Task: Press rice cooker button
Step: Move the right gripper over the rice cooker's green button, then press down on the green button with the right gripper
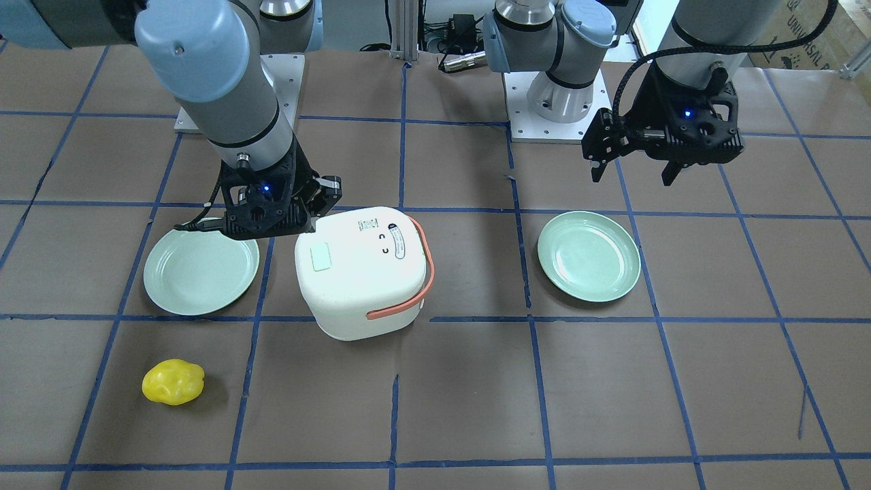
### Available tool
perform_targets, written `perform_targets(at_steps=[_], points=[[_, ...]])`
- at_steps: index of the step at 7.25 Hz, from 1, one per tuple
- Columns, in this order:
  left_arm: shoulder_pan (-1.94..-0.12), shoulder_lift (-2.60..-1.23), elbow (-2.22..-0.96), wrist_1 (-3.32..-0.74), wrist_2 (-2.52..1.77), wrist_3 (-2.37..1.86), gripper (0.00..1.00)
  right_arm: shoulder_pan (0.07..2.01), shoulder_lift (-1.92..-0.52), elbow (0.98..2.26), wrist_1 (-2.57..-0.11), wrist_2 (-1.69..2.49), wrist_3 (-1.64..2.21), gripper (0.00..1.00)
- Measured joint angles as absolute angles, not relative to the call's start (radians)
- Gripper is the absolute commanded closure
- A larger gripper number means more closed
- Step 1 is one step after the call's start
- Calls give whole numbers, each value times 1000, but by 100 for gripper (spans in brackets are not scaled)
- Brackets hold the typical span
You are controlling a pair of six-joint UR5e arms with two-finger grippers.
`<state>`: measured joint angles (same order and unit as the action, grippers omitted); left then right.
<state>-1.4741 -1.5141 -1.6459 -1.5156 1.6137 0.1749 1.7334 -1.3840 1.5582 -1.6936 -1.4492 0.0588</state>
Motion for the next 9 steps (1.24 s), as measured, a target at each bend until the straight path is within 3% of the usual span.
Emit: perform_targets(at_steps=[9], points=[[-1474,-1514,-1646,-1516,1614,175,0,1733,-1333,1604,-1784,-1454,24,90]])
